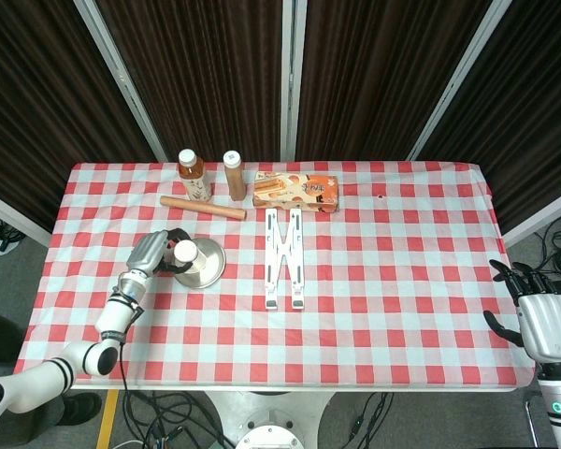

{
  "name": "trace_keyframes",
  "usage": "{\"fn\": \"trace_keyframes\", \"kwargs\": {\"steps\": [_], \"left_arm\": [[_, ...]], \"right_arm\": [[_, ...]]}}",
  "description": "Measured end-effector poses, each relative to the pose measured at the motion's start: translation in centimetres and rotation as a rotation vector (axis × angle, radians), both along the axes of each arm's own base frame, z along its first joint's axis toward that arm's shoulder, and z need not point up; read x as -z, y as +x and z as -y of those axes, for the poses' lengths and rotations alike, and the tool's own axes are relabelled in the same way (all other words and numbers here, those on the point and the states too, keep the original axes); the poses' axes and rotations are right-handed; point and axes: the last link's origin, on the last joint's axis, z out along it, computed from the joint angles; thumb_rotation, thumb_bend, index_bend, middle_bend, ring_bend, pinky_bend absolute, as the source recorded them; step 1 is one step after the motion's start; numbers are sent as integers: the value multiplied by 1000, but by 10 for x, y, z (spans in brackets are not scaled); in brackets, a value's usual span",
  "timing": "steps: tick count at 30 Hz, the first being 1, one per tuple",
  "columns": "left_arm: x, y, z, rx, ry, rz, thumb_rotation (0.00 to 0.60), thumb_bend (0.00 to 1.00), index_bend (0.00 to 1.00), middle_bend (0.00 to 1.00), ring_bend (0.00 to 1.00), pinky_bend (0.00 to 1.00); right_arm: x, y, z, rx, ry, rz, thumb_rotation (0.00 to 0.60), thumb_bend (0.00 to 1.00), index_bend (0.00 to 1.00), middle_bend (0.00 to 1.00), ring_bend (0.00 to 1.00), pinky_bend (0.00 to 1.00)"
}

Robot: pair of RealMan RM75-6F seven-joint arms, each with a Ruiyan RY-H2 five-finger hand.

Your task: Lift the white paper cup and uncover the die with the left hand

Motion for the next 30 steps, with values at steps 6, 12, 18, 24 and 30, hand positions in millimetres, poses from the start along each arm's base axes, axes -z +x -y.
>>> {"fn": "trace_keyframes", "kwargs": {"steps": [6, 12, 18, 24, 30], "left_arm": [[8, 18, -4, 41, -10, 14, 600, 292, 467, 486, 335, 377], [8, 15, -3, 39, -10, 1, 600, 294, 467, 486, 335, 377], [-4, -1, 3, -10, 26, 38, 600, 290, 468, 486, 335, 377], [-24, 1, 6, 16, 84, 82, 600, 288, 466, 484, 335, 377], [-48, -20, 1, -37, 160, 65, 600, 285, 462, 479, 334, 375]], "right_arm": [[-3, -2, -6, 12, -15, 0, 600, 156, 155, 356, 171, 255], [-1, -1, -6, 6, -8, -1, 600, 156, 155, 356, 171, 255], [0, 0, -3, -3, -1, 2, 600, 155, 155, 356, 171, 255], [-2, 1, -5, -10, -12, 5, 600, 156, 155, 356, 171, 255], [-2, 1, -5, -13, -10, 9, 600, 156, 155, 356, 171, 255]]}}
